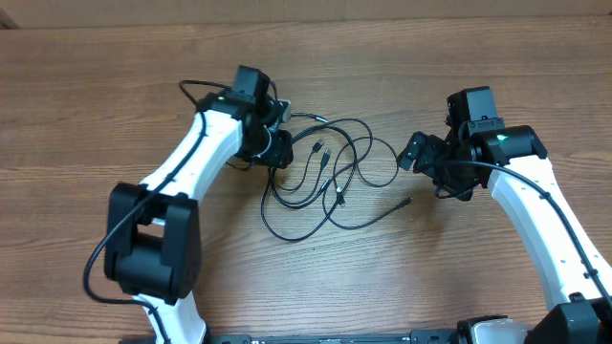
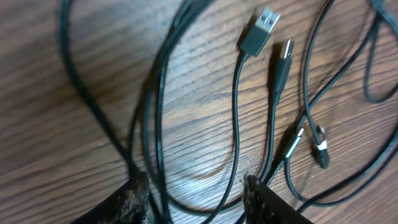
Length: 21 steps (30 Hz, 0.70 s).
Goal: Untangle cables
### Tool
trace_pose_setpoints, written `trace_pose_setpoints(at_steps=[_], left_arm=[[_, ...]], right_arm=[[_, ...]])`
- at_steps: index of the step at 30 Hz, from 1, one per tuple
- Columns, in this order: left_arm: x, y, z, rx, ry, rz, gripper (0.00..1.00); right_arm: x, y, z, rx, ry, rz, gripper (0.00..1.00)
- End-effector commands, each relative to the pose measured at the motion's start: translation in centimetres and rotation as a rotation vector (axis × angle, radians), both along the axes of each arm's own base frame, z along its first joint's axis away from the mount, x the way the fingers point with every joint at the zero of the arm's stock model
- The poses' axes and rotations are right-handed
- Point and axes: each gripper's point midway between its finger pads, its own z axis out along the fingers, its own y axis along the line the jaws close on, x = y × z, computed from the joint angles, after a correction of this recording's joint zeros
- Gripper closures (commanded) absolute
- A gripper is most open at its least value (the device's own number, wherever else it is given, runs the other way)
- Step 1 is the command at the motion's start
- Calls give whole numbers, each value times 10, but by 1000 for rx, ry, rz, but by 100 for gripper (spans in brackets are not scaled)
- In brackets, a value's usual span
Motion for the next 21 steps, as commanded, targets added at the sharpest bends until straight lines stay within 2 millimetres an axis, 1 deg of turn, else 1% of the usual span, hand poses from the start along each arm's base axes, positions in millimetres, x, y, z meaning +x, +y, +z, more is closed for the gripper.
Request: trace_pose_setpoints(at_steps=[1, 4, 6, 7, 9, 11, 12, 13, 16, 21], left_arm=[[-2, 4, -21, 36, 51, 49, 55], [3, 2, -21, 22, 40, 75, 55], [7, -2, -16, 6, 27, 71, 56], [10, -3, -11, 3, 19, 71, 59], [16, -6, 4, -11, 12, 86, 59], [22, -7, 23, -13, 0, 95, 57], [29, -4, 38, 7, -23, 102, 55], [32, -2, 43, 18, -34, 106, 53], [35, 8, 41, 68, -46, 122, 50], [29, 15, 17, 114, 1, 117, 50]], right_arm=[[-1, -1, -2, -11, -2, 25, 6], [0, -1, -1, -10, -2, 24, 6], [0, -1, -1, -10, -3, 24, 7], [0, -1, -1, -10, -3, 24, 6], [0, -1, -1, -10, -6, 24, 7], [1, -1, -1, -9, -10, 24, 7], [1, -1, -1, -9, -10, 24, 6], [1, -1, -1, -9, -9, 24, 6], [1, -1, -1, -9, -9, 24, 6], [1, -1, -1, -9, -10, 24, 6]])
